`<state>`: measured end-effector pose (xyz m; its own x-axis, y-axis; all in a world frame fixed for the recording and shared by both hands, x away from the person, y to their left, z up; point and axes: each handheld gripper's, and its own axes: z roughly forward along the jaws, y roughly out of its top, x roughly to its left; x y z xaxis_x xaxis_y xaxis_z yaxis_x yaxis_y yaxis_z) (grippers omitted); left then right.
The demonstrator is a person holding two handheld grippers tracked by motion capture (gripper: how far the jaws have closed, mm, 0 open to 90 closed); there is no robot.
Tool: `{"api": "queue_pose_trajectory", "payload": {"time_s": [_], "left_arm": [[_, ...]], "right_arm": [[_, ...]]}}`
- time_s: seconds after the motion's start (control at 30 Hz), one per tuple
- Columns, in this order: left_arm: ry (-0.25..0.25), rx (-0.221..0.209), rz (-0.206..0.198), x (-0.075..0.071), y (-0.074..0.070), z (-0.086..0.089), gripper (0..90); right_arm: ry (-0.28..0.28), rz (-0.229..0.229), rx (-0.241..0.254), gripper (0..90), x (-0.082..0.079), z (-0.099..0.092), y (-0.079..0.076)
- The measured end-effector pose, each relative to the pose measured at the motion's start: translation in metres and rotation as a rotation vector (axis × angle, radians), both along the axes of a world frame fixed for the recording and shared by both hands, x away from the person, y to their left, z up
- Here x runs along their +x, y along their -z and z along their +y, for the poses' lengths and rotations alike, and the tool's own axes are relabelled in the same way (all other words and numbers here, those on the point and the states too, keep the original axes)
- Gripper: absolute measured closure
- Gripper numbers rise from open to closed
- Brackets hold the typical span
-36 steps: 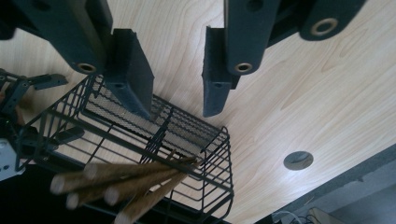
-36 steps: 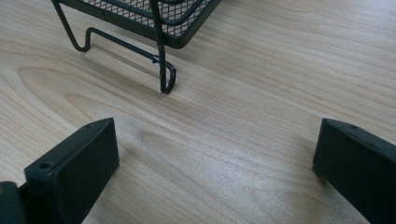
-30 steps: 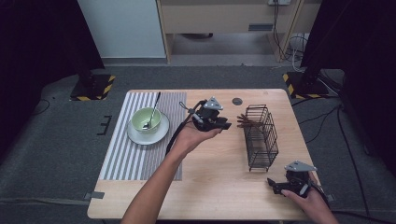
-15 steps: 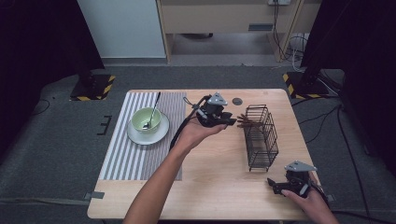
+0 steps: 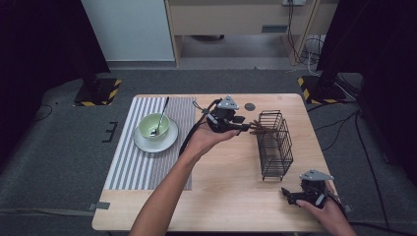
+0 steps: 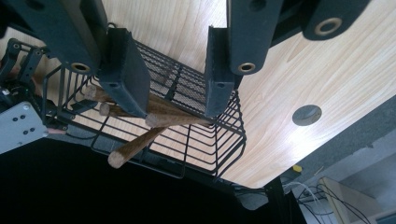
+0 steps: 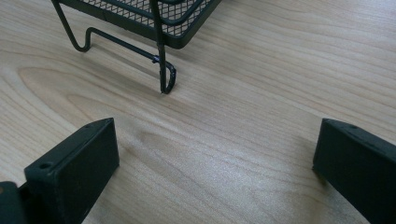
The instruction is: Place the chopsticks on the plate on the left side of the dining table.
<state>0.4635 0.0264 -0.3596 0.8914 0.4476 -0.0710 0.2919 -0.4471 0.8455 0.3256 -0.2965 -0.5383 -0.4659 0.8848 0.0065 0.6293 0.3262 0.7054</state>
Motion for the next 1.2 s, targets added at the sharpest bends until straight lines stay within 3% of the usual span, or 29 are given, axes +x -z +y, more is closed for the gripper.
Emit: {"api": "queue_pose_trajectory", "payload": {"time_s": [0.33,0.9,1.2], "left_arm": [[-0.036,-0.008,-0.004,0.002,-0.001,-0.001,65.0],[-0.059,0.104,0.007,0.007,-0.009,-0.028,72.1],[-0.073,0.108,0.032,0.012,-0.004,-0.033,73.4]], "right_arm": [[0.0,0.0,0.0,0.3,0.0,0.0,0.0],[-0.001,-0.002,0.0,0.3,0.0,0.0,0.0],[-0.002,-0.002,0.0,0.3,0.0,0.0,0.0]]}}
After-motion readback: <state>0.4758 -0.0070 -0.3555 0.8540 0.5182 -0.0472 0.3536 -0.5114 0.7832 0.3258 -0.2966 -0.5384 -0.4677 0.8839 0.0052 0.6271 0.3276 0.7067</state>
